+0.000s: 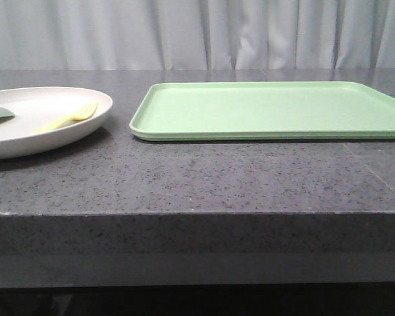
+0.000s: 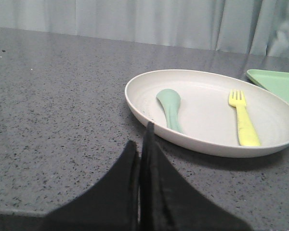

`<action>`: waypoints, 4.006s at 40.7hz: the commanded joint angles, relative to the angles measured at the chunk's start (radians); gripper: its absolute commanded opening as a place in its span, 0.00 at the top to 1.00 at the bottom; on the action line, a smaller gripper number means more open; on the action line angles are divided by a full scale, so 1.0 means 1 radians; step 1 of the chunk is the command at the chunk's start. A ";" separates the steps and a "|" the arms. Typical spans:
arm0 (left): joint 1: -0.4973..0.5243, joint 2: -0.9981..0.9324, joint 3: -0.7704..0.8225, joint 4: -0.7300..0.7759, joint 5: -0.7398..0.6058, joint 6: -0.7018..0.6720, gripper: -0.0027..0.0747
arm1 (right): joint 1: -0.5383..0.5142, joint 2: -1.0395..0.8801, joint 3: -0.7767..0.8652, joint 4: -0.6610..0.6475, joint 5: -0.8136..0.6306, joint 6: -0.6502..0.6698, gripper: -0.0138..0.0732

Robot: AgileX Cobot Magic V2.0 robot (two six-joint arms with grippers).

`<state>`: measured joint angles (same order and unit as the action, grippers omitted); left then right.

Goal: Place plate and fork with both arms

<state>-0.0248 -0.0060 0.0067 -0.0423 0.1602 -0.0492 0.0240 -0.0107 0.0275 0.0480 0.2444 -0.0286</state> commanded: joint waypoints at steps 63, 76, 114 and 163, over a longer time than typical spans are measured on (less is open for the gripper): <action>0.001 -0.019 0.001 -0.007 -0.143 -0.006 0.99 | 0.001 -0.012 -0.004 0.077 -0.089 -0.005 0.92; 0.001 -0.018 -0.032 -0.078 -0.285 -0.008 0.99 | 0.001 -0.011 -0.084 0.077 -0.155 -0.005 0.92; -0.001 0.552 -0.526 0.074 -0.082 -0.006 0.67 | 0.001 0.577 -0.553 0.073 -0.025 -0.005 0.72; -0.001 1.390 -1.250 0.120 0.792 -0.062 0.23 | 0.001 0.577 -0.553 0.073 -0.064 -0.005 0.17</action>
<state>-0.0248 1.3343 -1.1535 0.0489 0.8854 -0.0961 0.0240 0.5591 -0.4861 0.1212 0.2679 -0.0286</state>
